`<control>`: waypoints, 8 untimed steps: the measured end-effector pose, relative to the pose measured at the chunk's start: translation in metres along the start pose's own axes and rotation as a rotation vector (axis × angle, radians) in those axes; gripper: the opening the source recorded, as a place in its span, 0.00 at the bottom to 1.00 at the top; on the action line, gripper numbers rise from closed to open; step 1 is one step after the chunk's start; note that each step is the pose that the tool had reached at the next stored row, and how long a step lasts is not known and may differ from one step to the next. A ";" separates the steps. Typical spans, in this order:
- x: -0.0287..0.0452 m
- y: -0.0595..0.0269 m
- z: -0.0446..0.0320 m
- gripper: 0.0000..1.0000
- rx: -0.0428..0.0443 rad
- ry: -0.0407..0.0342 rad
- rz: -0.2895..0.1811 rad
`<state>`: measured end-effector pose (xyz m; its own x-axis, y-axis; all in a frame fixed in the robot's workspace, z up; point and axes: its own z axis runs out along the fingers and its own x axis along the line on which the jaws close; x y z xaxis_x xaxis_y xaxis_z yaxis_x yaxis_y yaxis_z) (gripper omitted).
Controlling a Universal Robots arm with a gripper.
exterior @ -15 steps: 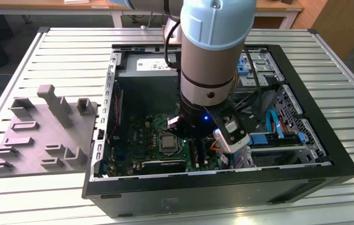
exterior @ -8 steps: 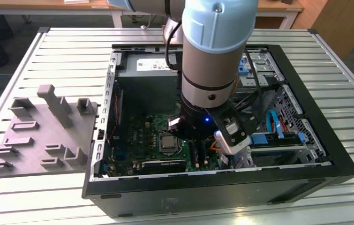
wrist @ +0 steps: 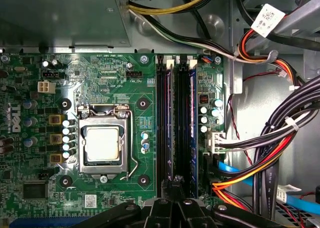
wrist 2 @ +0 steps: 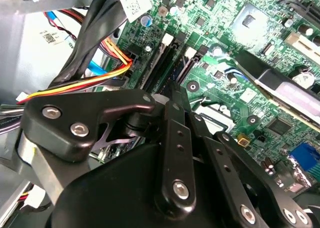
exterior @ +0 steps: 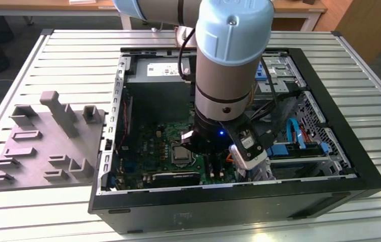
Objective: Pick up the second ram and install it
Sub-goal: 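Press down the second ram until it locks into place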
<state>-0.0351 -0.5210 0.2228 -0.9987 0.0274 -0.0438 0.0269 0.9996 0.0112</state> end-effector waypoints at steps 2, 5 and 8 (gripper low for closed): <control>0.0000 0.0000 0.0001 0.11 -0.0001 0.0000 0.000; 0.0000 0.0000 0.0000 0.11 0.0000 0.0000 0.000; 0.0000 0.0000 0.0000 0.11 0.0000 0.0000 0.000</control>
